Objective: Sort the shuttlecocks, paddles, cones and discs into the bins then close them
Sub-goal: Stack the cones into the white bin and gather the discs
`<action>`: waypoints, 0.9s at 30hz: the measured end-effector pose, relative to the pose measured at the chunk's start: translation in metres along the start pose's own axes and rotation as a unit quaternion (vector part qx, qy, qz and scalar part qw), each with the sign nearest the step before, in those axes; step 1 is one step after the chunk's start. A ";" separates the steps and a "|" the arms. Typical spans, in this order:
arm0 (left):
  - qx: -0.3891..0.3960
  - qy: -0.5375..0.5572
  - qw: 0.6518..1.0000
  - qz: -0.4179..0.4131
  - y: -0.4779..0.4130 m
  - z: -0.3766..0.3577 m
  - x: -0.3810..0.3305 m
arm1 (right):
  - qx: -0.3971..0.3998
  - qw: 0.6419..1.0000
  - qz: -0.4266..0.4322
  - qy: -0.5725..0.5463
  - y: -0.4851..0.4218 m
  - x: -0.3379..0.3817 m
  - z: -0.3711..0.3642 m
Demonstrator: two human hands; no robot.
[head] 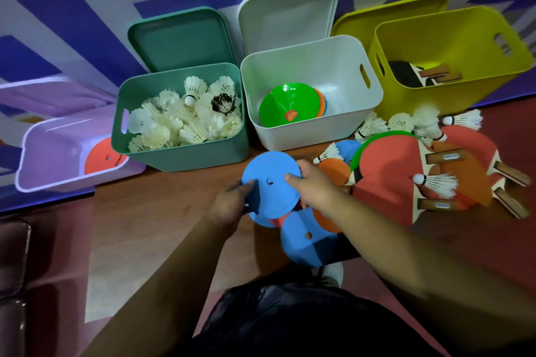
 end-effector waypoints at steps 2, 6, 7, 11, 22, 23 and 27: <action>-0.050 -0.063 0.997 0.003 -0.007 -0.006 -0.001 | -0.052 0.998 0.013 -0.024 0.002 0.000 0.018; -0.117 -0.250 0.961 -0.019 -0.077 0.028 0.049 | -0.143 0.988 0.002 -0.062 0.014 -0.012 0.052; -0.119 -0.258 0.959 -0.018 -0.099 0.040 0.069 | -0.147 0.986 -0.004 -0.080 0.019 -0.017 0.059; -0.141 -0.277 0.949 -0.045 -0.047 0.005 0.043 | -0.150 0.980 -0.018 -0.130 0.037 -0.038 0.076; -0.207 -0.311 0.926 -0.052 -0.019 -0.034 0.034 | -0.100 0.983 0.002 -0.154 0.049 -0.063 0.093; -0.233 -0.266 0.933 -0.063 -0.015 -0.032 0.034 | -0.095 0.983 0.005 -0.160 0.046 -0.062 0.092; -0.257 -0.041 0.962 -0.080 0.005 -0.012 0.028 | -0.086 0.981 0.019 -0.173 0.035 -0.046 0.086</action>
Point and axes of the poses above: each hand's wrist, its own y-axis away from the middle knuckle, its own z-axis out of the back of the hand, x = y × z, the point moved 2 cm from there along -y, towards the middle knuckle, and after that the axes turned 10 degrees about y, right-handed, at the moved point
